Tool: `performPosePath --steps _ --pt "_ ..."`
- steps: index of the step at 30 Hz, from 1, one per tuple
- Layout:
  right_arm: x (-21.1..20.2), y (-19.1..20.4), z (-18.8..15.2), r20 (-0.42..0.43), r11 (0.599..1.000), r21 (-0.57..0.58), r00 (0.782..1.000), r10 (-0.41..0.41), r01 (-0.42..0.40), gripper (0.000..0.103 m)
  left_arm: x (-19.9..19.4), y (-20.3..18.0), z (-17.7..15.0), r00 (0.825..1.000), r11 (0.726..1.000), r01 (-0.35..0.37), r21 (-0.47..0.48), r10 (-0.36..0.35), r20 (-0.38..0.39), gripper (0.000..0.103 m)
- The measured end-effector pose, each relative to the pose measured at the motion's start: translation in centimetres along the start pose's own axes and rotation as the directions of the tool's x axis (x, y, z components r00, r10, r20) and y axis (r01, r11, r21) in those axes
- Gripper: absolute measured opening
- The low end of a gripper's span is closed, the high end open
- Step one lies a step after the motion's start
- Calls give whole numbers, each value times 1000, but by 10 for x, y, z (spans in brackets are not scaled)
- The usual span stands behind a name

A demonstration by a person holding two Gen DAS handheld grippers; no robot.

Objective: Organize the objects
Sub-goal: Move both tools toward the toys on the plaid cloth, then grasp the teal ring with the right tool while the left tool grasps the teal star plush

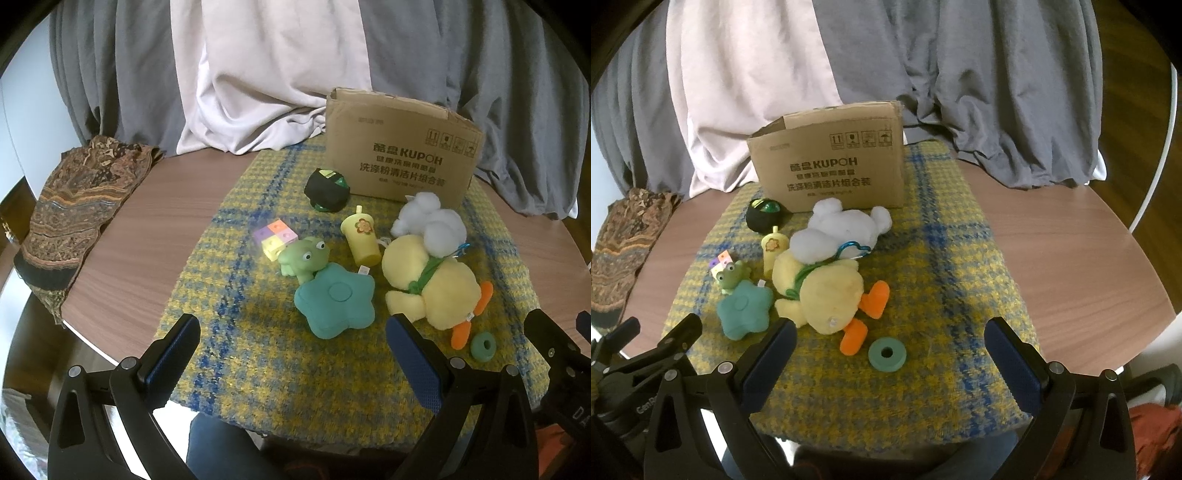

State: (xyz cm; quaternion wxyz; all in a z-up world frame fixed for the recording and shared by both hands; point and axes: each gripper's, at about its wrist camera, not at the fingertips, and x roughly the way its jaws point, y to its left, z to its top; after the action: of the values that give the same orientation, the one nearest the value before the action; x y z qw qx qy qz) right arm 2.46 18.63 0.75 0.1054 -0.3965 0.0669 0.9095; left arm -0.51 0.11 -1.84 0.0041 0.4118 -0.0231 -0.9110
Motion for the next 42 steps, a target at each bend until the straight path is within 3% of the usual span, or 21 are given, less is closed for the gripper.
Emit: performPosePath --steps 23,37,40,42 --pt "26 -9 -6 21 999 34 999 -37 36 102 35 -11 -4 999 1000 -5 27 4 32 103" --pt "66 -8 -23 -83 999 -25 996 -35 33 102 77 -32 -7 1000 997 12 79 -11 -18 103" --pt "75 -9 -24 -111 999 -22 993 -30 28 90 85 -32 -6 1000 997 4 71 -2 -28 103" --pt "81 -9 -27 -138 1000 -21 990 -24 21 73 89 -33 -6 999 998 8 70 -5 -40 103"
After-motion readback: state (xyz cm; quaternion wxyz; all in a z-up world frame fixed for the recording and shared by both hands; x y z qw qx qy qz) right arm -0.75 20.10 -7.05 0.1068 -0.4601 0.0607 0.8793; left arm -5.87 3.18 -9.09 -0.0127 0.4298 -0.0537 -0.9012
